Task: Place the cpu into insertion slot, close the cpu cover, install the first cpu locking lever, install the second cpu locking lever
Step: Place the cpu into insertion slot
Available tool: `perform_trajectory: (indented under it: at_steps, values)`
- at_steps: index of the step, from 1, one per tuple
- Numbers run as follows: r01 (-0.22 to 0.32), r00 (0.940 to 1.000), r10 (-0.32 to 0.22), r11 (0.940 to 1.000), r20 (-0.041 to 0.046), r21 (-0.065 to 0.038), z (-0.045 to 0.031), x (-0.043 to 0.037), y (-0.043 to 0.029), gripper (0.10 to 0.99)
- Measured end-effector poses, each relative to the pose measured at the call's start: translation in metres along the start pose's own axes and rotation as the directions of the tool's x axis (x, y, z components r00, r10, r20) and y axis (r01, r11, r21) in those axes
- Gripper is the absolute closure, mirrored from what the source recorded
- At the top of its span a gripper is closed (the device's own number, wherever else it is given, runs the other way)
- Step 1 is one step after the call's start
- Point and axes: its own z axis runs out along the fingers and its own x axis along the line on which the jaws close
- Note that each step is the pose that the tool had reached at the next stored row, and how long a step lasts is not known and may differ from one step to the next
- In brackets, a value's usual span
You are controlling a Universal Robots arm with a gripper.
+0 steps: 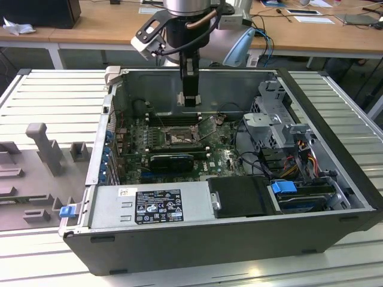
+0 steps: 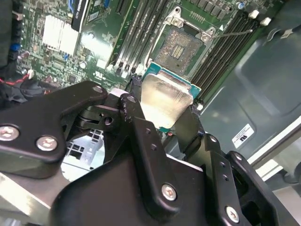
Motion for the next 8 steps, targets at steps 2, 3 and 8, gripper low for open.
perform_trajectory:
  at_steps: [2, 3, 8]
  values:
    - [-0.003, 1.0000, 0.003, 1.0000, 0.0002, 0.000, 0.0038, -0.0001, -0.0008, 0.557]
    - [-0.002, 1.0000, 0.002, 1.0000, 0.0002, 0.000, 0.0056, -0.0002, -0.0014, 0.557]
    - [0.069, 0.9976, -0.069, 0.9976, -0.0062, 0.001, 0.0164, -0.0006, -0.0031, 0.557]
